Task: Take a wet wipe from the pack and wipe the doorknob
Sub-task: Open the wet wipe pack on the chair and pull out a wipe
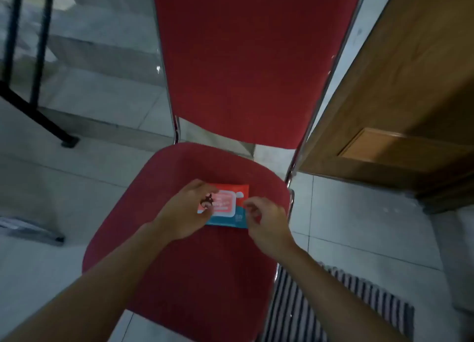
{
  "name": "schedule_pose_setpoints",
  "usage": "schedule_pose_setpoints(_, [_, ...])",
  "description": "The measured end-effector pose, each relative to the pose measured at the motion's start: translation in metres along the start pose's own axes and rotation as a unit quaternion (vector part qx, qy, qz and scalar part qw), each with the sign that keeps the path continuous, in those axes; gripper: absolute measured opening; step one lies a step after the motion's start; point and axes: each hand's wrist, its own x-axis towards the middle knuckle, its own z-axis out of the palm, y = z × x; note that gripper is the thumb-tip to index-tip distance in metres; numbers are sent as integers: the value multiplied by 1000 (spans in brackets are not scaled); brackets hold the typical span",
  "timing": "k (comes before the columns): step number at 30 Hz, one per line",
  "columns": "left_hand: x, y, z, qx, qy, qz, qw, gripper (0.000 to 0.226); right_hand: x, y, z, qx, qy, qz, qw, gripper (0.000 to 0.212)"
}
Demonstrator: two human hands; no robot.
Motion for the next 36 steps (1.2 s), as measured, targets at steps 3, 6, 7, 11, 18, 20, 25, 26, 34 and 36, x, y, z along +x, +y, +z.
schedule_pose_setpoints(3, [2, -19, 16, 98, 24, 45, 994, 32, 3, 15, 20, -9, 31, 62, 998, 28])
schedule_pose_setpoints(6, [7, -38, 28, 156, 25, 84, 984, 34, 6, 25, 39, 4, 47, 91, 995, 32])
schedule_pose_setpoints(7, [10, -43, 30, 165, 24, 99, 981, 35, 8, 27, 42, 10, 59, 89, 994, 33])
schedule_pose_setpoints(11, [22, -49, 35, 162, 18, 149, 975, 43, 16, 36, 47, 39, 86, 85, 992, 36])
schedule_pose_setpoints(18, [56, -31, 46, 151, -6, 225, 963, 38, 23, 57, 35, 35, 185, 72, 980, 32])
schedule_pose_setpoints(20, [67, -25, 49, 168, -7, 253, 953, 37, 23, 65, 32, 11, 199, 60, 978, 33])
schedule_pose_setpoints(25, [76, -21, 53, 250, 27, 350, 902, 31, 16, 76, 37, -115, 210, -14, 971, 49])
schedule_pose_setpoints(26, [77, -22, 53, 247, 31, 356, 901, 29, 16, 77, 38, -132, 212, -24, 968, 51])
schedule_pose_setpoints(34, [95, 4, 44, 47, 111, 141, 983, 34, 21, 86, 34, -122, 194, -40, 973, 53])
schedule_pose_setpoints(36, [95, -3, 45, -25, 147, 56, 987, 25, 22, 88, 30, -134, 186, -49, 972, 50])
